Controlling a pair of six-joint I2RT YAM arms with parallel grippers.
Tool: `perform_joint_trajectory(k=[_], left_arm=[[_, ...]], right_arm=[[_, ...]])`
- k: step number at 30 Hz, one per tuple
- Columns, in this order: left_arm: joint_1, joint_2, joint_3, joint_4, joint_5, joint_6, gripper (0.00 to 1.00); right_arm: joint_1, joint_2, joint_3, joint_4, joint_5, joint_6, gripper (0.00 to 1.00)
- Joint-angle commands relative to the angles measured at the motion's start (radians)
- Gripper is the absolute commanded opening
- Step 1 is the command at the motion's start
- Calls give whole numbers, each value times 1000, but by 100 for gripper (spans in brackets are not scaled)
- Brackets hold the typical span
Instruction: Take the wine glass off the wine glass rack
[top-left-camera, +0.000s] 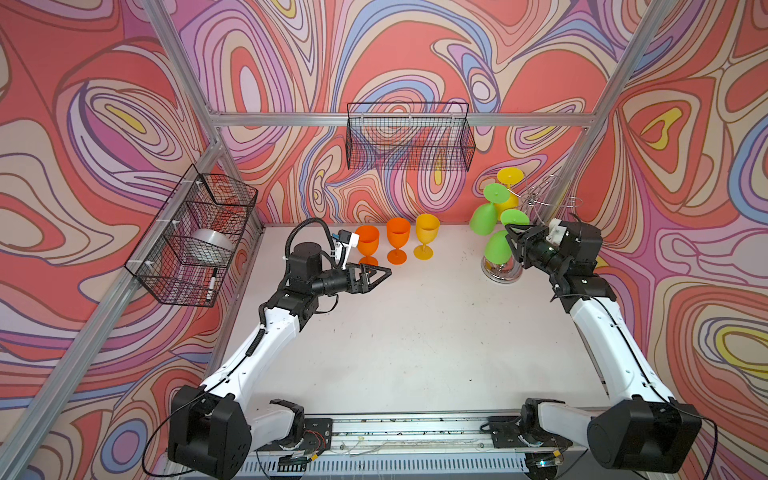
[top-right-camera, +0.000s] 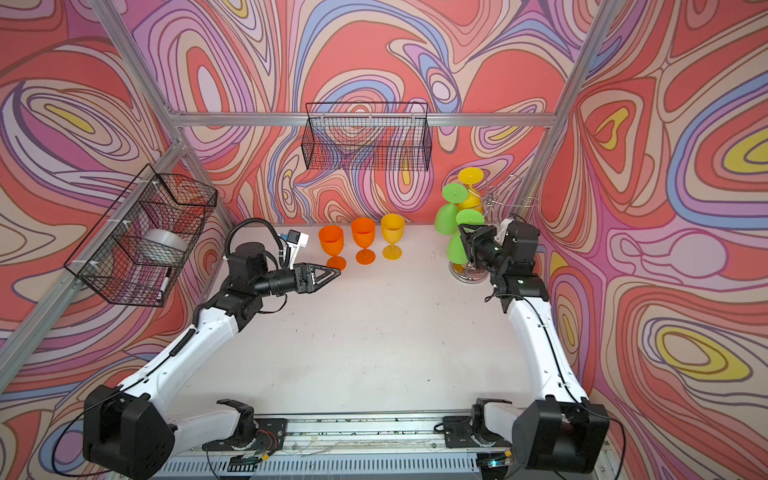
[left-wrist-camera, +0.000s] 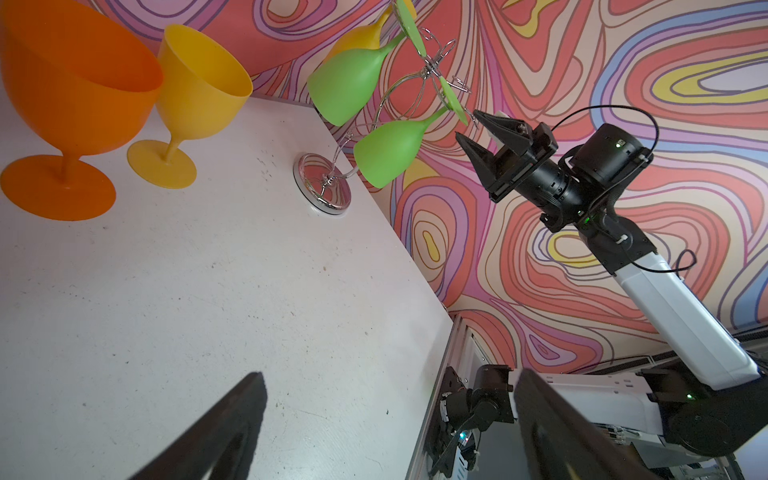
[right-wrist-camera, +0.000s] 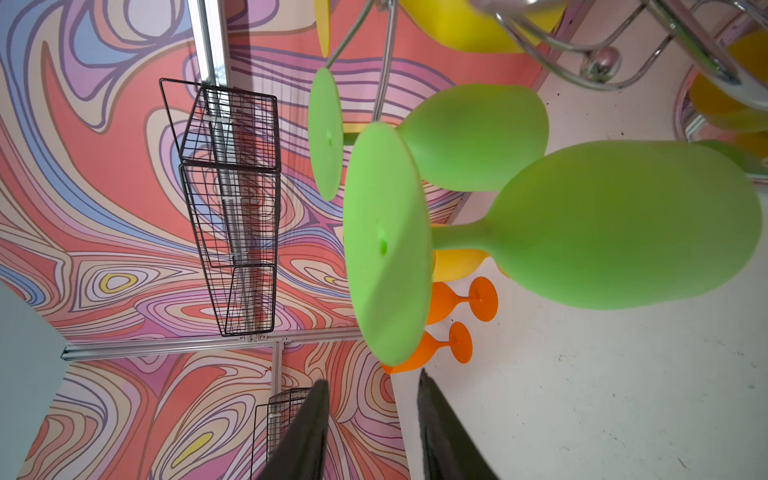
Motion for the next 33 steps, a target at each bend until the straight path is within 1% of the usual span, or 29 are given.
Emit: perform_joint_trajectory(k=[1,11,15,25,27,32,33], left_arm=[[-5,-12,-4,2,-1,5,94],[-4,-12,-1,-5,-3,14,94],[-5,-10,0,-8,-4,16,94],[-4,-7,1,-8,-4,15,94],[-5,-6,1,-8,-5,14,94],[-5,-8,1,-9,-4,16,94],[-4,-7,1,-9,-3,16,94]], right_arm=[[-9,17,6,48,18,7,37],[-28,44,27,96,33,32,27],[-31,53,26,101,40,36,25],[-44,25,-1,136,77,73,18],[-45,22,0,137,79,73,14],[-47,17,-6,139,82,72,1],[-48,17,-6,140,82,71,0]])
